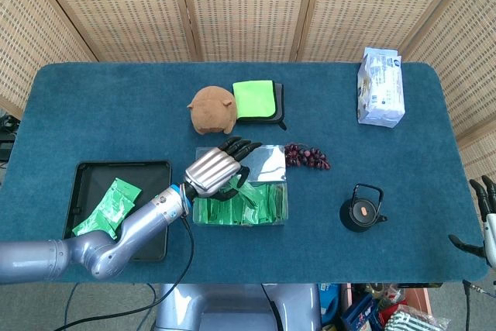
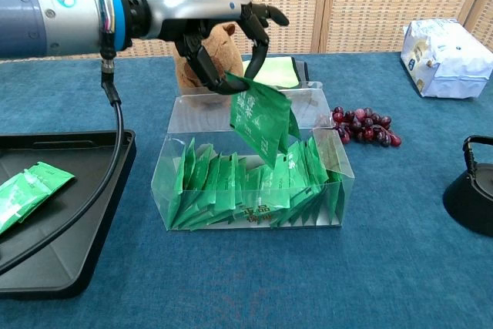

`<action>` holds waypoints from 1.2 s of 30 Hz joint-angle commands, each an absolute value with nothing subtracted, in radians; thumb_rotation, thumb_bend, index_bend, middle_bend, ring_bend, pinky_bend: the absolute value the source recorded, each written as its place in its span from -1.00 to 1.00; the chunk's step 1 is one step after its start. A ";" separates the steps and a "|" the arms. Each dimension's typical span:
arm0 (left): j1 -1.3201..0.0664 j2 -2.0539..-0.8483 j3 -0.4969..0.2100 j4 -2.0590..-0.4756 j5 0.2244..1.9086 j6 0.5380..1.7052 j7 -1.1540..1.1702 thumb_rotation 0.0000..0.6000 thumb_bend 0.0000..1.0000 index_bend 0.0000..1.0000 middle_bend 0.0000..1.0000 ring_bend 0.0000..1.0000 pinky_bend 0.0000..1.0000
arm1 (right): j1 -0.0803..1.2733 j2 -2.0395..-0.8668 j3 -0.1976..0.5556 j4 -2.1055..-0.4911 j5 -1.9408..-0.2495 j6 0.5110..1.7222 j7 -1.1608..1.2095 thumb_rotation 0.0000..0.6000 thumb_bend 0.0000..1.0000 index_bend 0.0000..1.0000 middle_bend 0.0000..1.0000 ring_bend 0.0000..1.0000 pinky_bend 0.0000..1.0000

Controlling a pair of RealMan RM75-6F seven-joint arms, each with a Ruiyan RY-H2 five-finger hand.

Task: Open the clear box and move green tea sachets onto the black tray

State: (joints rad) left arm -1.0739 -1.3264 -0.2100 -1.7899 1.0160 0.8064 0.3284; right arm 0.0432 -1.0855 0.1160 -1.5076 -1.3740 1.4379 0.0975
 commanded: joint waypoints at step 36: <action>-0.644 -0.844 0.023 -1.869 1.304 0.983 0.066 1.00 -0.16 0.42 -1.00 -1.00 -1.00 | 0.036 -1.089 0.088 -1.545 -1.442 1.475 0.059 1.00 -1.00 -1.00 -1.00 -1.00 -1.00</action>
State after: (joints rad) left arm -0.6534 -0.8512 0.0152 -1.8731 1.3068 0.9920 0.0763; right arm 0.0363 -1.0888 0.0882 -1.5452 -1.4421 1.4753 0.0586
